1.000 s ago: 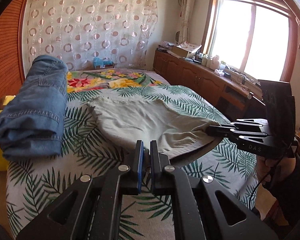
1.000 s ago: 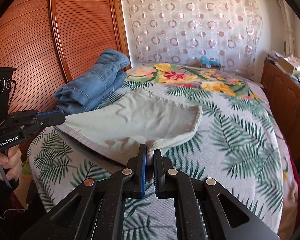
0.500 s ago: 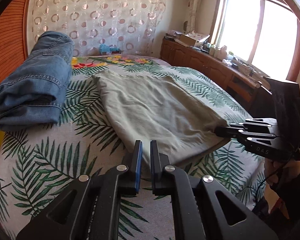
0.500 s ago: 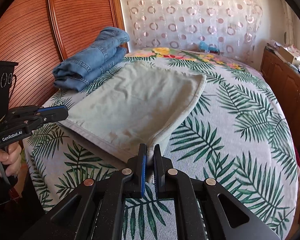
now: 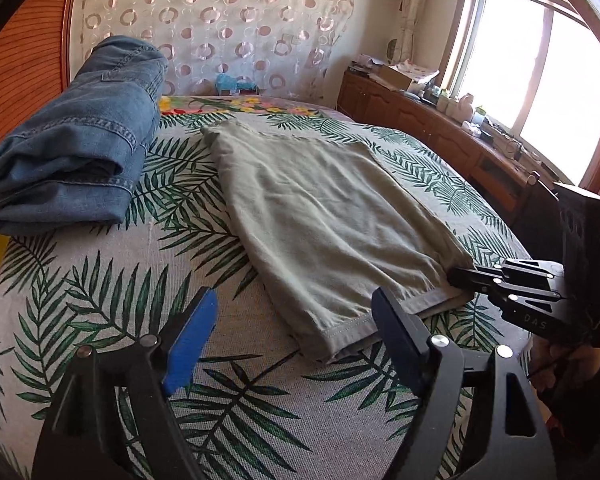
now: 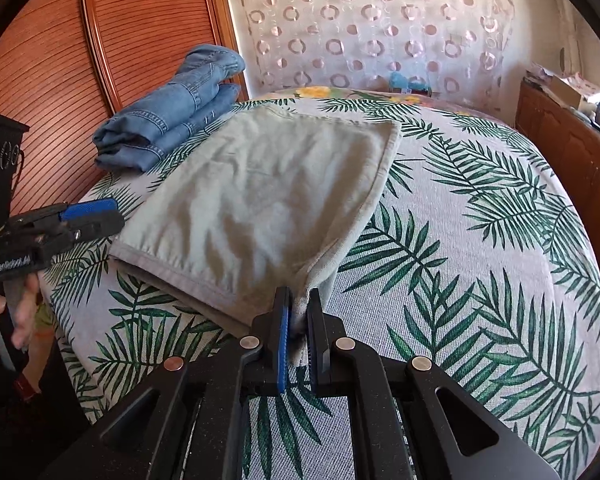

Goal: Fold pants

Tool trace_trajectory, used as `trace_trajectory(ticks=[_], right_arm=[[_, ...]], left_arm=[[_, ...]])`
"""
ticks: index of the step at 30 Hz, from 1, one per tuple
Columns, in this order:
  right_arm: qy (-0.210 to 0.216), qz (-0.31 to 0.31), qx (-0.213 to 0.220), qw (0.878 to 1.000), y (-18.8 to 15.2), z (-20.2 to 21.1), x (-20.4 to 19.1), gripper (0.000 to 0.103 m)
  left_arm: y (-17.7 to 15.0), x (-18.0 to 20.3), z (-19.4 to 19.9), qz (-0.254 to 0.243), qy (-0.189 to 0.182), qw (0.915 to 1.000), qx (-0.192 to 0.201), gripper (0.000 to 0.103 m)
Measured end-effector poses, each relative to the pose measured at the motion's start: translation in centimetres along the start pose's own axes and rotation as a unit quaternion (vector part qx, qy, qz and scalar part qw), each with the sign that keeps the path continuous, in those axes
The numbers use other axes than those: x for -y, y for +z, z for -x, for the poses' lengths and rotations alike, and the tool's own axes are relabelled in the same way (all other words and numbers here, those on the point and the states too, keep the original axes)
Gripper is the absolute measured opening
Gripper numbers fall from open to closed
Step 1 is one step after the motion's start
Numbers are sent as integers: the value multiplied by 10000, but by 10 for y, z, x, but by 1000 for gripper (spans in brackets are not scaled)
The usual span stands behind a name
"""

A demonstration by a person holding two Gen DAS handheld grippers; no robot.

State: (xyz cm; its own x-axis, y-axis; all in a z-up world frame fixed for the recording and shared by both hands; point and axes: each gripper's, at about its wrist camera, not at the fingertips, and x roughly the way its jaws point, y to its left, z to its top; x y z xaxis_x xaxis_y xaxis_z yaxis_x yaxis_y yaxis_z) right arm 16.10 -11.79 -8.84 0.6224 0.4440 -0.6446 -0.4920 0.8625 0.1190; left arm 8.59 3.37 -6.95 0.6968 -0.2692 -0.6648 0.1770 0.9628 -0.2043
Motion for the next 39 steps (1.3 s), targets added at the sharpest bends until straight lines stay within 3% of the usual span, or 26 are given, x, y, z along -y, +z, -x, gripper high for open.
trace_trajectory(ticks=[7, 8, 11, 14, 20, 26, 28, 31, 34, 39], right_arm=[[20, -85, 85, 9999, -4, 1, 3, 9], [13, -83, 97, 9999, -4, 1, 3, 9], [16, -96, 120, 9999, -6, 2, 3, 9], [14, -94, 119, 9999, -6, 2, 3, 9], [-8, -68, 130, 9999, -5, 2, 2, 9], [-181, -72, 179, 9997, -6, 3, 1, 20], [-189, -69, 168, 9997, -6, 3, 1, 20], [-201, -50, 128, 9997, -5, 3, 0, 20], [-97, -54, 80, 9999, -4, 3, 0, 20], [63, 52, 203, 9998, -3, 10, -2, 7]], left_arm=[[-7, 4, 3, -67, 106, 9999, 13, 77], [-8, 5, 3, -123, 76, 9999, 14, 66], [-10, 7, 1, -134, -114, 9998, -99, 47], [-12, 9, -1, -146, -145, 9997, -146, 39], [-17, 9, -7, -45, -183, 9996, -214, 38], [-18, 11, -6, -95, -131, 9997, -179, 38], [-18, 13, -5, -116, -217, 9996, -155, 25], [-17, 15, -4, -160, -226, 9996, -102, 15], [-15, 13, -1, -123, -305, 9995, -27, 13], [-7, 11, 13, -42, -446, 9988, 189, 12]])
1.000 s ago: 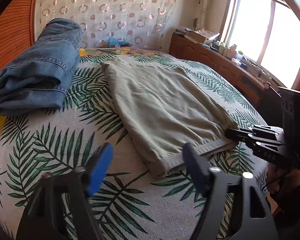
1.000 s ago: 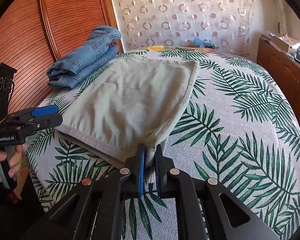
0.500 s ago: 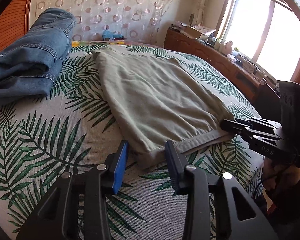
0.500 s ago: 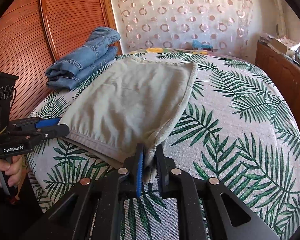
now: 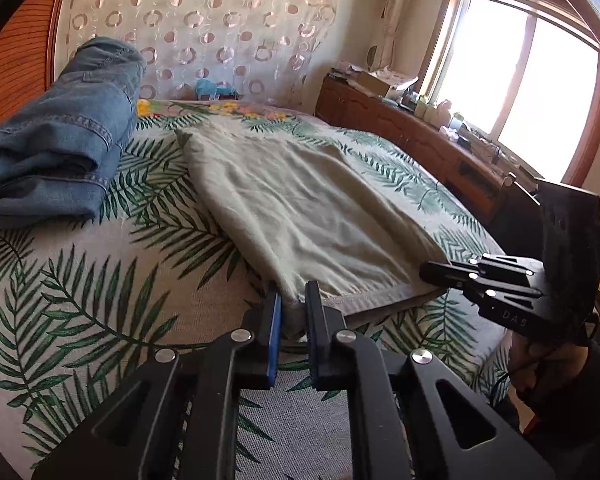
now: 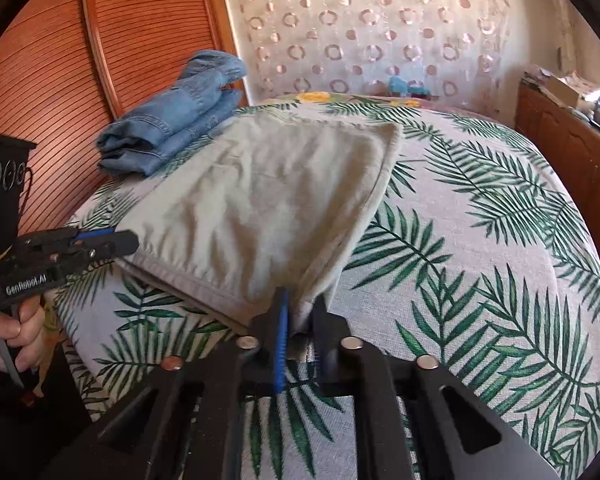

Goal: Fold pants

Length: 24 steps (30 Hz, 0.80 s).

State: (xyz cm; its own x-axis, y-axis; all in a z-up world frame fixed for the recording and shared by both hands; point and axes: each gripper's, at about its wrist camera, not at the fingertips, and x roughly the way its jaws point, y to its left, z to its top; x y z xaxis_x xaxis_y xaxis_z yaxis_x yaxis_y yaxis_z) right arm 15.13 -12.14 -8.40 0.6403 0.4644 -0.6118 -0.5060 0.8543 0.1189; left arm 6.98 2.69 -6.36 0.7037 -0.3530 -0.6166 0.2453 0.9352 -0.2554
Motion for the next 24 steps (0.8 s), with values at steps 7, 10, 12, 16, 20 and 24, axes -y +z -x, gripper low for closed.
trace_trajectory(ticks=[7, 10, 12, 16, 20, 24], right_arm=[[161, 0, 245, 9996, 2, 23, -4, 6], [217, -23, 342, 9992, 4, 35, -4, 6], [239, -32, 407, 9989, 5, 43, -4, 7], [273, -27, 516, 9983, 8, 58, -4, 7], [287, -1, 614, 9977, 10, 69, -4, 7], [299, 12, 710, 9970, 10, 79, -4, 7]], left_arm=[[14, 7, 27, -47, -124, 9994, 315, 11], [18, 12, 36, -84, -182, 9989, 429, 11], [20, 15, 43, -126, -216, 9984, 505, 11], [26, 18, 50, -217, -229, 9976, 613, 11], [28, 19, 58, -262, -253, 9969, 698, 11], [30, 22, 65, -318, -285, 9960, 788, 11]])
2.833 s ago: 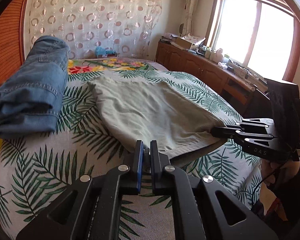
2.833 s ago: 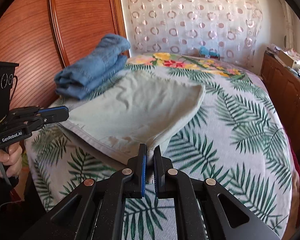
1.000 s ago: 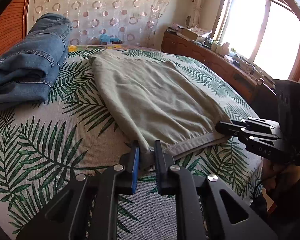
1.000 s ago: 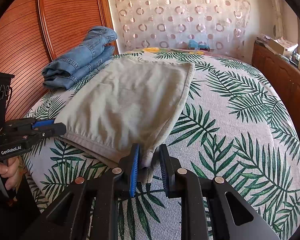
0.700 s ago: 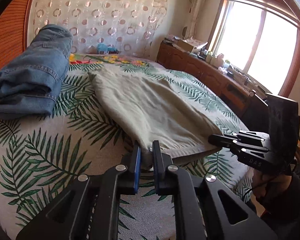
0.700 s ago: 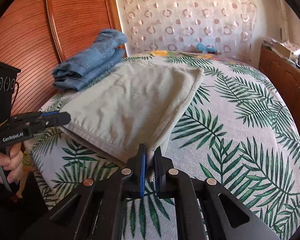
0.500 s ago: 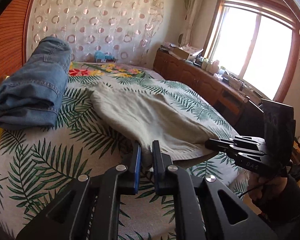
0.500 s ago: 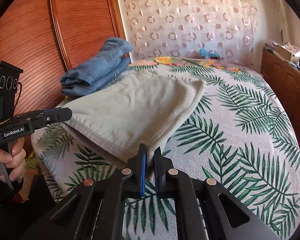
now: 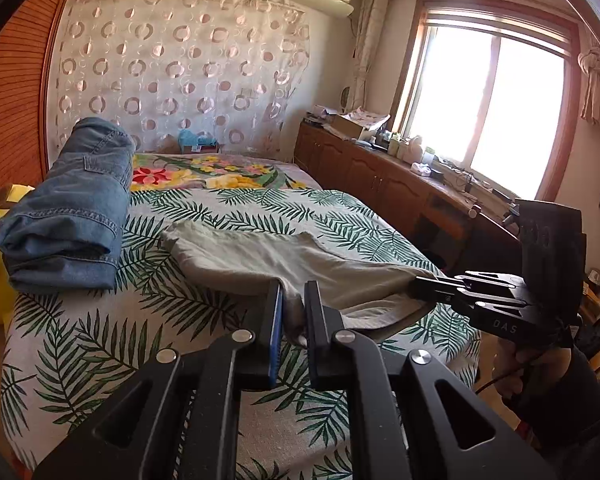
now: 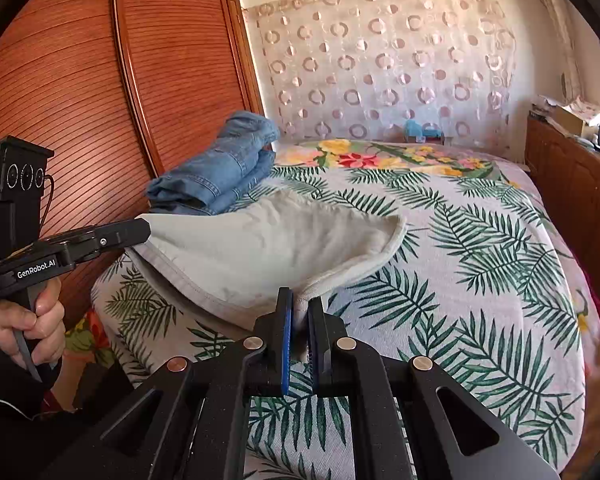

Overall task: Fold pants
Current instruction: 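Lift the shorts' edge with both tools and fold it over the shorts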

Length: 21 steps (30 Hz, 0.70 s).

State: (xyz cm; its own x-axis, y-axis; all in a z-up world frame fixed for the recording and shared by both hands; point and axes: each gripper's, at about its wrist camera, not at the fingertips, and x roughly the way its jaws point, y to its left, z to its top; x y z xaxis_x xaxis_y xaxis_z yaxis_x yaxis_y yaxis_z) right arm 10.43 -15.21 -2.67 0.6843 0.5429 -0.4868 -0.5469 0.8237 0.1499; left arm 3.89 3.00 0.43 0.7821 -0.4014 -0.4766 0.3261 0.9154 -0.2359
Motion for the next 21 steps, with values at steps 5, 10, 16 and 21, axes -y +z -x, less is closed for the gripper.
trace_trajectory(ticks=[5, 10, 16, 21], right_arm=[[14, 18, 152, 9999, 4, 13, 0, 6], [-4, 45, 224, 9997, 5, 21, 2, 7], [-62, -8, 52, 10000, 0, 6, 8, 6], [-73, -27, -68, 9999, 8, -15, 12, 7]], left_arm=[[7, 8, 9, -86, -56, 9999, 132, 11], [8, 7, 4, -81, -50, 9999, 85, 11], [1, -1, -15, -41, -24, 9999, -141, 11], [2, -13, -30, 37, 10, 9998, -213, 11]])
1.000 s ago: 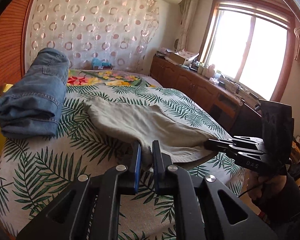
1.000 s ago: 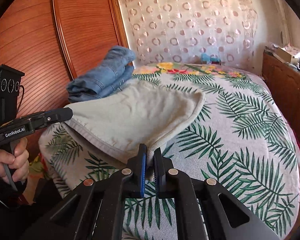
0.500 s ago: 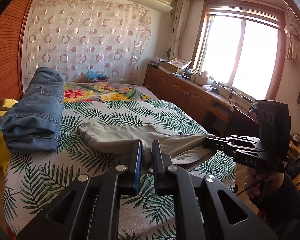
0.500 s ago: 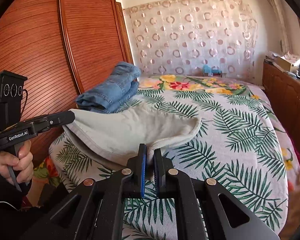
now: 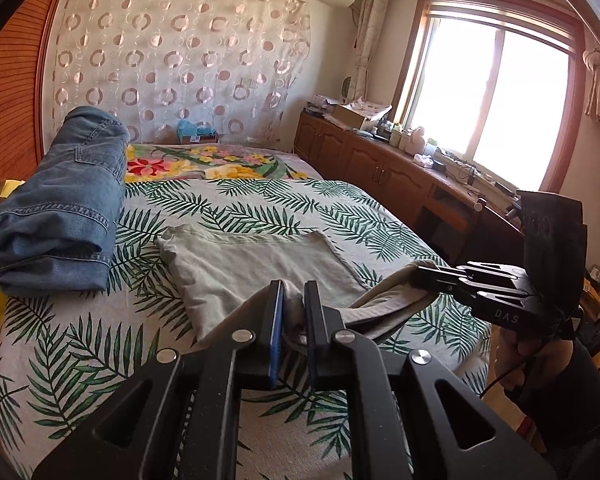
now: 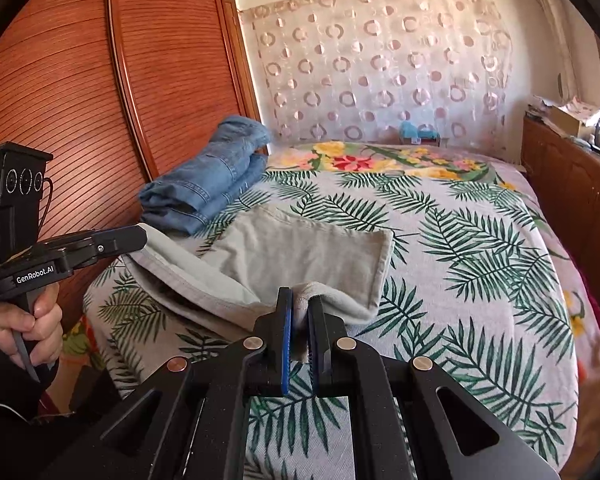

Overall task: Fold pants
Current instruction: 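Lift the shorts' edge with both tools and fold it over the shorts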

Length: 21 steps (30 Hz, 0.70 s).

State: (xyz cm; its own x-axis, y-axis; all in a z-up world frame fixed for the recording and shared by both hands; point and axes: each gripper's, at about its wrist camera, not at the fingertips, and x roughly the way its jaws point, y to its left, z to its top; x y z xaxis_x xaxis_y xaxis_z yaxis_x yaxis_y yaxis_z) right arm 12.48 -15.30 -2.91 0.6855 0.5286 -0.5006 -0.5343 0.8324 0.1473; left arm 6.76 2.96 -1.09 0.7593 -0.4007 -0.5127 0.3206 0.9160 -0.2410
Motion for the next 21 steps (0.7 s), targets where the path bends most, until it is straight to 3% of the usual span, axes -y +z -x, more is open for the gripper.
trace_trajectory(ticks=[13, 21], right_arm=[[22, 261, 99, 9996, 46, -31, 4, 7], [-7, 216, 26, 9998, 56, -66, 22, 7]], left_arm=[[29, -15, -17, 87, 144, 9998, 107, 11], [48, -29, -44, 75, 188, 9998, 12, 11]])
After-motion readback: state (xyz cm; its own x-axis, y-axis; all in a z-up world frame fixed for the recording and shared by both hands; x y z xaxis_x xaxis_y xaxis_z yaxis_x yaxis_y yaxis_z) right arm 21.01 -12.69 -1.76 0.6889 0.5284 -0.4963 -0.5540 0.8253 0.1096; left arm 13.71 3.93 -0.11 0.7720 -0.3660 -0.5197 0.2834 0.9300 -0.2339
